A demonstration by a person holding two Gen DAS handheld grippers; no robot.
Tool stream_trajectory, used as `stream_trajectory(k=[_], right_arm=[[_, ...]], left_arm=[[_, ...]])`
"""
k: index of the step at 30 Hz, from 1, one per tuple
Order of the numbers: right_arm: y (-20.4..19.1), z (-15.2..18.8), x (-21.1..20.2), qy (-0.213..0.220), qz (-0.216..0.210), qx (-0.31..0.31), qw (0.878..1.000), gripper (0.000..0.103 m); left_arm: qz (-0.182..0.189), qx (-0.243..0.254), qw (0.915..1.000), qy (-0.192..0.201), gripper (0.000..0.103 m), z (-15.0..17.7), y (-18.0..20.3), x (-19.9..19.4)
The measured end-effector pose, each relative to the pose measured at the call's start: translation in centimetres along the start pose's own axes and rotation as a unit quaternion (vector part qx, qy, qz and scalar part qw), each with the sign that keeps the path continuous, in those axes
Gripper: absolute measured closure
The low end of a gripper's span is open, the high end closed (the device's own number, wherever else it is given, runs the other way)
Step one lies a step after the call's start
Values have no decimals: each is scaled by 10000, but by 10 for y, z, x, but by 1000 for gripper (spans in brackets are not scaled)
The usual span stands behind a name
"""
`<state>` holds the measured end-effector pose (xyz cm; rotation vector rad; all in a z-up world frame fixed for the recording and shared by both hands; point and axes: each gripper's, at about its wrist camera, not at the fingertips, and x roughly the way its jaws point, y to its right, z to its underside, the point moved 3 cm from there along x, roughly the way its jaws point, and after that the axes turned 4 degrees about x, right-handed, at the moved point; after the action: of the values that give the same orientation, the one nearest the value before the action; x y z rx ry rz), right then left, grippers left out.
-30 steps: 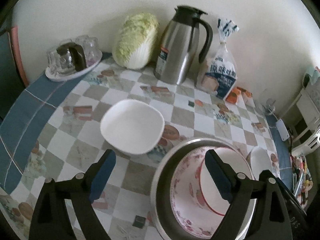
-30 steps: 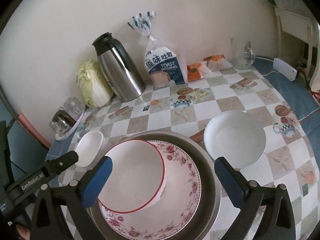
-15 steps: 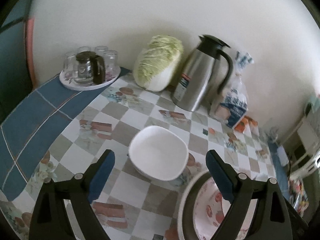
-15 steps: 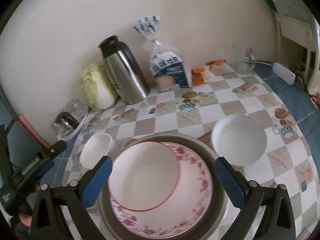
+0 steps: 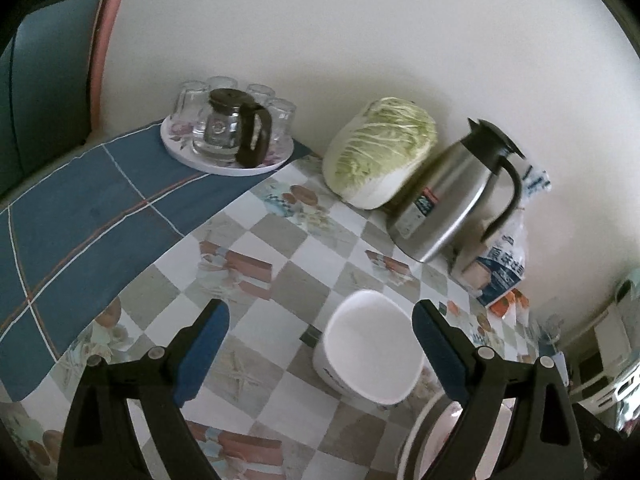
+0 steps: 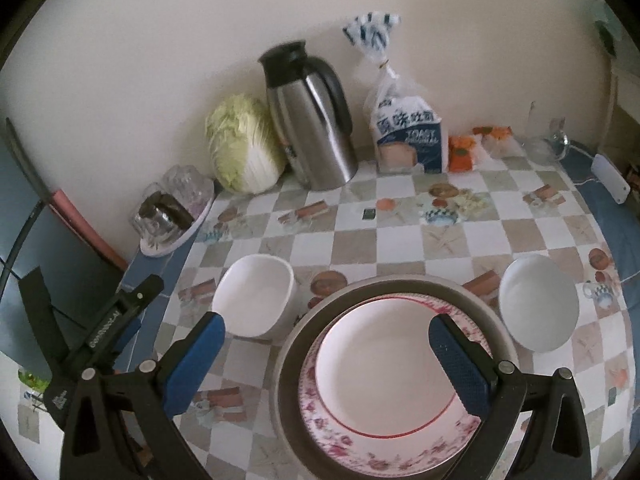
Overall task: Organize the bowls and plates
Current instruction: 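Move the right gripper to the white square bowl on the table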
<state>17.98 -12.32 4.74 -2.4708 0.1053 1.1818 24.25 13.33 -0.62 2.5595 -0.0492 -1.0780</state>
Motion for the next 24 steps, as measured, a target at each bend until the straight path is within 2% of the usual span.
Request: stream_trajectory(k=[4, 6, 13, 17, 19, 24], right_arm=[[-16, -10, 5, -172, 257, -321, 9990, 0], [-24, -16, 9, -304, 229, -323, 9988, 0], [-52, -38, 34, -398, 396, -459, 9974, 1], [-54, -36, 66, -614, 474, -265, 9966, 22], [-53, -31, 85, -775, 470, -175, 9957, 23], [-54, -16, 115, -991, 477, -204, 9937, 44]], left_arm=[[94, -245, 9996, -64, 10, -4, -11, 8], [214, -317, 9992, -113, 10, -6, -16, 14], [234, -312, 9988, -288, 10, -10, -20, 30], [371, -269, 9978, -475, 10, -6, -17, 41], [347, -189, 9976, -561, 10, -3, -13, 47], [353, 19, 9955, -881, 12, 7, -3, 65]])
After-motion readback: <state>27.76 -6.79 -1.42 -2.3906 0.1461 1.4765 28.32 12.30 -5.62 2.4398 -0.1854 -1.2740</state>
